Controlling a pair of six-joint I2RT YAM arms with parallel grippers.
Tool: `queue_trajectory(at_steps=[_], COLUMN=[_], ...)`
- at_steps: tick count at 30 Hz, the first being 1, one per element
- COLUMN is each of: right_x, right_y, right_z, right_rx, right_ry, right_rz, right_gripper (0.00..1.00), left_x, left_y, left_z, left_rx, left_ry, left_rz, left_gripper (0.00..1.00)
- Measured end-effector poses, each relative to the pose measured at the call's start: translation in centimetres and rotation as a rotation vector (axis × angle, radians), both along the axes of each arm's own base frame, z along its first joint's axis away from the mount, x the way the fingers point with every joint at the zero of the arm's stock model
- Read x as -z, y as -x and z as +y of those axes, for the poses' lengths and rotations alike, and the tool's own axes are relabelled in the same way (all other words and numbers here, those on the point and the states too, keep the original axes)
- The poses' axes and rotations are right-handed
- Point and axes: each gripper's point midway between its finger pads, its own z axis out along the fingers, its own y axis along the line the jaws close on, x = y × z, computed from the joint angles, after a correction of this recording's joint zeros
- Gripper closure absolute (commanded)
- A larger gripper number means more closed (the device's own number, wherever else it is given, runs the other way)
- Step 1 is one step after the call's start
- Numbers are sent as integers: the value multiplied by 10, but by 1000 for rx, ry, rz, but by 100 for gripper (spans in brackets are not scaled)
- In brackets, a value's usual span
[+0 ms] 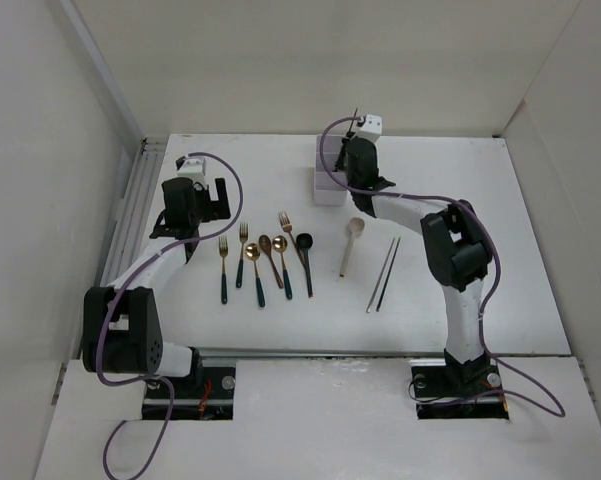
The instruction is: Sort the eating utensils into containers
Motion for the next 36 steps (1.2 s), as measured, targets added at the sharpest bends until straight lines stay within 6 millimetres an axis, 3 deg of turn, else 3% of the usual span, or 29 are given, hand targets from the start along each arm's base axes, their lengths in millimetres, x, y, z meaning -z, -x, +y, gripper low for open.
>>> queue_trajectory(at_steps=[5,10,12,13,16,20,22,23,24,26,29,30,32,34,36], right_x=[5,3,-9,-19,-61,-125,-138,-135,-126,-87,-2,34,83,112,121], right_y=[5,26,40,48,78,117,131,134,138,147,175,194,229,260,273], right_z=[1,-4,-8,-11,-20,-41,-59,-68,-77,-93,-101,-100,-102,-106,-111], right_rx=[-2,-18,-33,-44,-78,-111,-90,-72,-51,-13,-19,-44,-74,-96,-114], right_ry=[-9,-1,5,3,-7,-23,-24,-25,-24,-16,12,20,21,13,-36], right_rz=[17,43,41,31,-11,-46,-11,23,78,224,482,592,762,889,938], right_gripper=[58,43,34,24,7,7,15,28,35,43,55,57,55,49,44], left_x=[0,-5,-7,-8,-13,-19,-22,-23,-23,-21,-16,-15,-14,-14,-17], left_y=[0,-3,-4,-4,-4,4,9,12,14,20,27,29,34,39,43], left_z=[0,0,0,0,-1,-3,-3,-4,-5,-6,-7,-7,-8,-9,-10], left_rx=[-2,0,1,2,5,15,20,23,26,25,20,20,19,20,21], left_ry=[1,-3,-2,-2,1,10,16,20,25,38,57,65,77,87,97], left_rz=[-1,-24,-33,-35,-52,-74,-88,-94,-98,-106,-102,-103,-102,-106,-117], left_gripper=[0,0,0,0,0,0,0,0,0,0,0,0,0,0,0])
